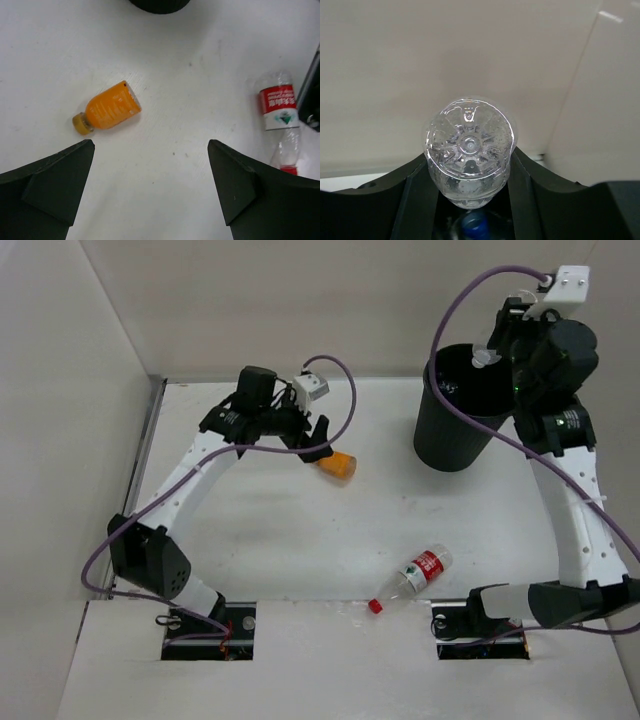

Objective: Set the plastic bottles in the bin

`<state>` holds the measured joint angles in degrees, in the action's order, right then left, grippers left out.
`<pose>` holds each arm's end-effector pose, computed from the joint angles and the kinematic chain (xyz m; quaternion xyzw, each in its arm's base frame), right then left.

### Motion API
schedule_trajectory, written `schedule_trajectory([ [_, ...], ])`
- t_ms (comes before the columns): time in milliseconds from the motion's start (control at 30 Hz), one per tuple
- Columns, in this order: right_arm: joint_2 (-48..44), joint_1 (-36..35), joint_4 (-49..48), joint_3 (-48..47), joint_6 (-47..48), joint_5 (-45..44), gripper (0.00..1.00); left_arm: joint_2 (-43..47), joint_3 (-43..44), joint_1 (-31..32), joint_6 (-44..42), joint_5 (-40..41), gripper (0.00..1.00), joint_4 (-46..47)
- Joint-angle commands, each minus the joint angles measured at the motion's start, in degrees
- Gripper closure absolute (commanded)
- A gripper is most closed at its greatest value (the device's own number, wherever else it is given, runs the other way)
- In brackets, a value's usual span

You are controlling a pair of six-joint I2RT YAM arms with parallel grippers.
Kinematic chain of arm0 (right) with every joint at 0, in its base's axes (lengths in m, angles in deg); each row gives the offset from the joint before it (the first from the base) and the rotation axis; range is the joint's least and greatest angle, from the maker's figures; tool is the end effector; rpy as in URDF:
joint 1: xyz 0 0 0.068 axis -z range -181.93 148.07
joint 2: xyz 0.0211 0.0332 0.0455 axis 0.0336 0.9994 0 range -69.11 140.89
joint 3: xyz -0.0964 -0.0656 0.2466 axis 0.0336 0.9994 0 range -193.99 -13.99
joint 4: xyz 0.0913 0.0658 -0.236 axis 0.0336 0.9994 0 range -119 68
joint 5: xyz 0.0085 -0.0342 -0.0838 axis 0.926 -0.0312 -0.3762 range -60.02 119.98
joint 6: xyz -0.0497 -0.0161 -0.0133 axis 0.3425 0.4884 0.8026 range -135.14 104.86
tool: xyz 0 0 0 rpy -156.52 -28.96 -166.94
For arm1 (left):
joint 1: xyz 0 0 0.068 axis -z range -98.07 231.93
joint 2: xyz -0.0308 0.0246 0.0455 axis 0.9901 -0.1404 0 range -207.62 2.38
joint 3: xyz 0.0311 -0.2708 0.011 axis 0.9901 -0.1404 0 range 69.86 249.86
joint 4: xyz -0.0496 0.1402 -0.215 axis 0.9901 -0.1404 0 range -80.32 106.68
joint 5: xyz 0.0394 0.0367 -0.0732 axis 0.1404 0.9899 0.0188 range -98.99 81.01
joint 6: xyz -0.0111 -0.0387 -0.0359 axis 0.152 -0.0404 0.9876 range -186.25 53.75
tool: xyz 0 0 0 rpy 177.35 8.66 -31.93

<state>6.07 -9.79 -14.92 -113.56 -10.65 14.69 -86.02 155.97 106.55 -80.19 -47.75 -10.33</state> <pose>0.2562 0.0260 0.5439 0.0332 0.6424 -0.0628 0.7631 0.3076 -0.1654 0.3777 0.4270 0.7131 -0.3295 0.4479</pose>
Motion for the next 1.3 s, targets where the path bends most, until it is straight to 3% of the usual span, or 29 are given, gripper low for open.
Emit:
schedule_trajectory([
  [0,1.4,-1.9,-12.2,1.3,13.4,-14.0,1.0,7.5,-3.0,2.3,-11.2,7.5,0.0,-1.0],
  [33,2.0,-1.9,-11.1,1.0,12.9,-14.0,1.0,8.5,-4.3,2.8,-12.0,8.7,0.0,-0.9],
  [100,3.0,-1.8,-8.8,0.4,11.8,-13.7,0.83,9.9,-5.9,3.3,-13.3,10.4,0.0,-0.8],
  [167,3.1,-1.5,-7.1,0.5,11.1,-12.7,0.33,10.8,-6.8,3.3,-14.4,11.9,0.0,-0.8],
  [200,2.8,-1.5,-6.4,0.7,10.6,-12.0,0.0,11.0,-7.1,3.2,-14.9,12.5,0.0,-0.8],
  [333,1.4,-1.2,-3.9,-0.4,8.8,-8.7,0.0,10.3,-7.4,2.9,-18.5,15.2,0.0,-0.6],
  [433,-0.7,-0.3,1.0,-3.3,5.9,-6.6,0.0,9.4,-9.5,3.2,-25.9,17.6,0.0,0.7],
  [600,-8.3,2.6,12.8,-4.9,2.6,5.2,0.0,10.0,-16.6,4.6,-40.1,17.1,0.0,5.4],
  [733,-15.4,8.8,25.5,-4.6,0.7,15.5,0.0,11.8,-24.0,6.1,-50.7,14.7,0.0,10.7],
  [900,-24.4,20.0,34.1,-3.3,-1.7,27.2,0.0,10.7,-28.8,4.9,-61.1,5.8,0.0,13.7],
  [1100,-29.9,28.4,42.3,-6.4,-5.5,36.0,0.0,2.3,-29.3,4.1,-72.4,0.6,0.0,20.0],
  [1267,-31.2,28.6,46.6,-10.2,-10.2,37.3,0.0,-6.6,-25.6,3.4,-77.3,-1.0,0.0,21.9],
])
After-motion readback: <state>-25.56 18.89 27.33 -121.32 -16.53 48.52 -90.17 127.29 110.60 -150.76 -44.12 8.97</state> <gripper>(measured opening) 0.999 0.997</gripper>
